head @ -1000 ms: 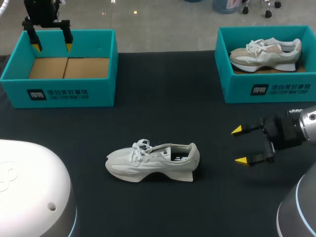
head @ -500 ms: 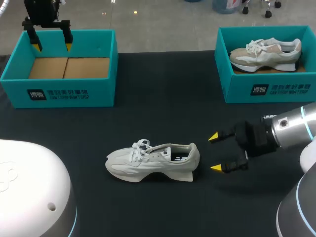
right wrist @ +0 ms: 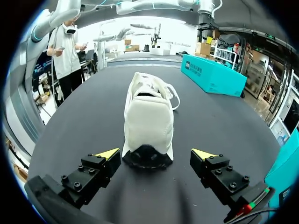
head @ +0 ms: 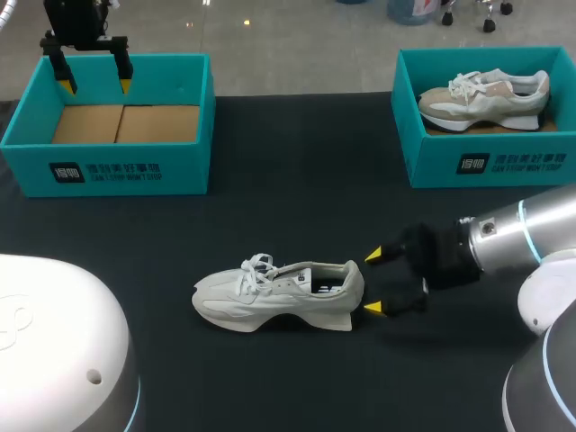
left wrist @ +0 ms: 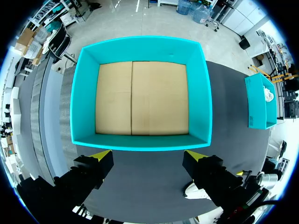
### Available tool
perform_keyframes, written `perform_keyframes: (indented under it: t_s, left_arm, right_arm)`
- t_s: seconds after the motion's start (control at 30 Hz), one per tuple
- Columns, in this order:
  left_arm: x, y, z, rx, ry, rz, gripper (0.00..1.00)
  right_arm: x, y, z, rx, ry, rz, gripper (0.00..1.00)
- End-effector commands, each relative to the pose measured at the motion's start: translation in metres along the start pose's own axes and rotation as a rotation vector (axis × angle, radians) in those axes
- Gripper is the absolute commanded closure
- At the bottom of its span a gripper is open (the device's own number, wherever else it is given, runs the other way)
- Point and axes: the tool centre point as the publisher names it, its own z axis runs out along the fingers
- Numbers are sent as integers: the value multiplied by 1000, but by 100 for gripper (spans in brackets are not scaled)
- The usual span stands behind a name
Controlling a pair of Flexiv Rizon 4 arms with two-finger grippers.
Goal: Take the shoe out of the shoebox, open the shoe tongue, remove and reinsert the insole, then place the shoe into the shoebox
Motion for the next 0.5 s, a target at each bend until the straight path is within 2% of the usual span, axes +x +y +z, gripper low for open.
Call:
perform_keyframes:
  t_s: [0.03, 0.5]
  left_arm:
    - [0, 0, 0, 0, 0, 0, 0]
    - [0, 0, 0, 0, 0, 0, 0]
  right_arm:
    - [-3, 5, 19, 21, 0, 12, 0]
    - [6, 10, 48, -10, 43, -1, 0]
